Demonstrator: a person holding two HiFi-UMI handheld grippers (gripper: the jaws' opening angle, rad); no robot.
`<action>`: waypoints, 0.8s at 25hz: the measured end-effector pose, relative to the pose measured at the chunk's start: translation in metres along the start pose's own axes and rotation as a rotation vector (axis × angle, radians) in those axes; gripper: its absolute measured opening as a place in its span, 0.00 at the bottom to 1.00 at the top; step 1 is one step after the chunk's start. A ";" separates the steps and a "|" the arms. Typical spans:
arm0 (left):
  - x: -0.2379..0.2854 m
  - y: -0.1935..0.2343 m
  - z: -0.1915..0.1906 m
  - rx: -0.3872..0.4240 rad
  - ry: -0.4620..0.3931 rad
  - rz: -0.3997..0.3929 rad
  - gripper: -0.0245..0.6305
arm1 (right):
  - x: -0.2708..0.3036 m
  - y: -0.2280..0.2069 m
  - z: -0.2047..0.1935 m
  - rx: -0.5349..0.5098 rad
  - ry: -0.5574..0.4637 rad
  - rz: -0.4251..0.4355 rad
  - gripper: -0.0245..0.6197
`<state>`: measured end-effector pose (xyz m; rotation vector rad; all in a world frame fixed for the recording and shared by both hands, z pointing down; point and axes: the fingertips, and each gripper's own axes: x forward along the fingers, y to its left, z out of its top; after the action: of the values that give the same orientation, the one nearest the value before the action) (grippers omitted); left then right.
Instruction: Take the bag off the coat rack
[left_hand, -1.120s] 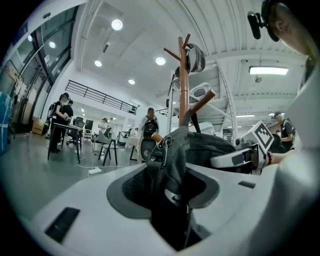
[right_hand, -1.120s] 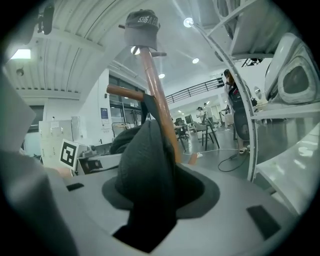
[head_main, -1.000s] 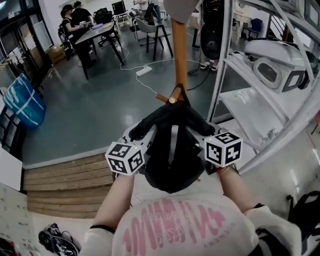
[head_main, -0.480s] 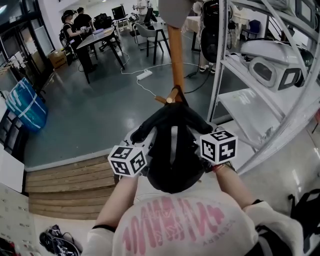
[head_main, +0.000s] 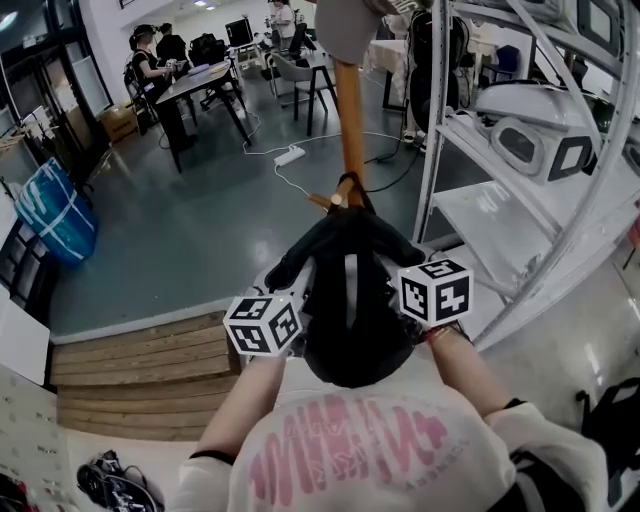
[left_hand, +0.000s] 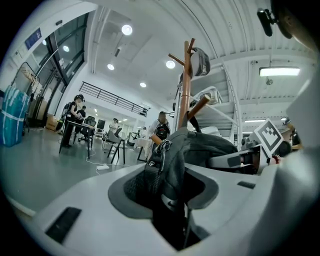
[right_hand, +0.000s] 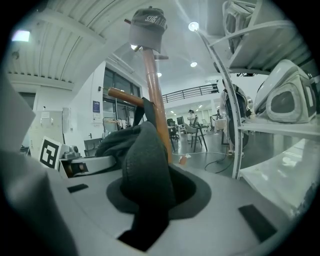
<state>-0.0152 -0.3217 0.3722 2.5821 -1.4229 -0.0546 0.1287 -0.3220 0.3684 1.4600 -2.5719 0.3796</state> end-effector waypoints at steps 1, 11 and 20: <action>-0.002 -0.002 0.001 0.001 -0.004 0.002 0.24 | -0.002 0.000 0.001 -0.002 -0.005 0.003 0.19; -0.018 -0.010 0.016 0.025 -0.039 0.026 0.24 | -0.013 0.011 0.011 0.013 -0.041 0.035 0.19; -0.031 -0.009 0.027 0.050 -0.069 0.052 0.24 | -0.015 0.023 0.018 0.006 -0.056 0.064 0.19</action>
<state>-0.0284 -0.2950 0.3422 2.6054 -1.5338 -0.1033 0.1167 -0.3042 0.3437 1.4124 -2.6694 0.3599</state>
